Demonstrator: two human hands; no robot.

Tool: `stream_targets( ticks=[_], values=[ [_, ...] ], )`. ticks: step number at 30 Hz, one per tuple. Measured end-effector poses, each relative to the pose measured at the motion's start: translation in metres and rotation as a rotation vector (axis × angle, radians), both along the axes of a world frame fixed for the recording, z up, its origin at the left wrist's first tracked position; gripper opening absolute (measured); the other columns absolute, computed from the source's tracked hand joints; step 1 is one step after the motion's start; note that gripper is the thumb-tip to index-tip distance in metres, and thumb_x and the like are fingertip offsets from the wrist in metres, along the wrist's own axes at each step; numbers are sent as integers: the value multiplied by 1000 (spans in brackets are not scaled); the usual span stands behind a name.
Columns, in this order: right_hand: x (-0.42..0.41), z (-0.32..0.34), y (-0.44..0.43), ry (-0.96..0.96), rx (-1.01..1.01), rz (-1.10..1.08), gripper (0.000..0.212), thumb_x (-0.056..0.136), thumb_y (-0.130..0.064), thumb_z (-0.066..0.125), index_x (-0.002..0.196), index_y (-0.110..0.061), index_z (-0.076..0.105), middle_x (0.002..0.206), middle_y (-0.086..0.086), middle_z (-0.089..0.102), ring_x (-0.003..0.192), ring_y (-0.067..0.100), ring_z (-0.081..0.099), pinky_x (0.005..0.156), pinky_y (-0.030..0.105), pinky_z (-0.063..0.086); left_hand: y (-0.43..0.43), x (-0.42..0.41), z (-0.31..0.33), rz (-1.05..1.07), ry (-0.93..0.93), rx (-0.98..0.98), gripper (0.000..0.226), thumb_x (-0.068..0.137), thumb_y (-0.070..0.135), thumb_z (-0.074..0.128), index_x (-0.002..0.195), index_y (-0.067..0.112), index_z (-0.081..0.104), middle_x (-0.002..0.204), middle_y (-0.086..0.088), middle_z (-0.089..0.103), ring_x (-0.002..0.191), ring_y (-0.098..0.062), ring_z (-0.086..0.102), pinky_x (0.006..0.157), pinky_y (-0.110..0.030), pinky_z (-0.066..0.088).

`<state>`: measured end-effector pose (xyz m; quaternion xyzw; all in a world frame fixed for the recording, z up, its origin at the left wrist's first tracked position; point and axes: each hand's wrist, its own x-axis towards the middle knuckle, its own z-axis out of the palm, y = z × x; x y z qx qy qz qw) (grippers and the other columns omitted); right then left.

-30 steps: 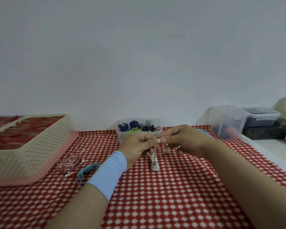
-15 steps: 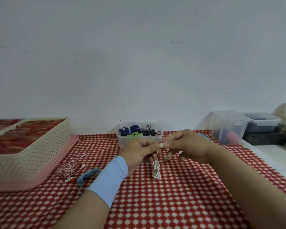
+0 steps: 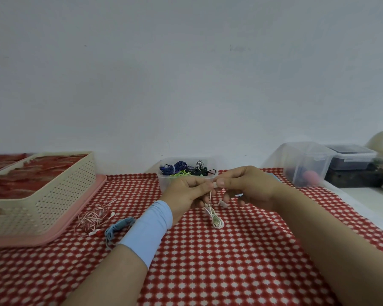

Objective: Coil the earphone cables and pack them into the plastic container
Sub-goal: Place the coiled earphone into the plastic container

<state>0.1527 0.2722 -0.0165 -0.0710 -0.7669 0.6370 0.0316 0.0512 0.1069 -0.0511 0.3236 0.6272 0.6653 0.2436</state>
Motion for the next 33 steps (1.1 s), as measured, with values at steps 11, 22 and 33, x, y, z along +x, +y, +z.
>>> stream_targets(
  ticks=[11, 22, 33],
  values=[
    [2, 4, 7, 3, 204, -62, 8, 83, -14, 81, 91, -12, 81, 79, 4, 77, 60, 12, 64, 48, 22, 37, -2, 0, 7, 80, 226, -182, 13, 86, 18, 74, 99, 15, 73, 78, 0, 72, 62, -7, 65, 55, -17, 49],
    [-9, -14, 13, -169, 771, -57, 12, 85, -33, 80, 96, -33, 79, 98, -14, 76, 85, 8, 72, 87, 28, 59, 0, 8, 25, 29, 796, -1156, 52, 77, 59, 70, 107, 16, 69, 113, 3, 66, 99, -17, 61, 82, -30, 46],
    [-11, -20, -13, -84, 1010, -92, 23, 93, -30, 72, 115, -26, 75, 111, -5, 70, 95, 10, 60, 81, 22, 45, -13, 0, 34, 52, 766, -852, 30, 84, 29, 73, 112, 25, 64, 111, 9, 66, 95, -8, 61, 85, -23, 49]
  ],
)
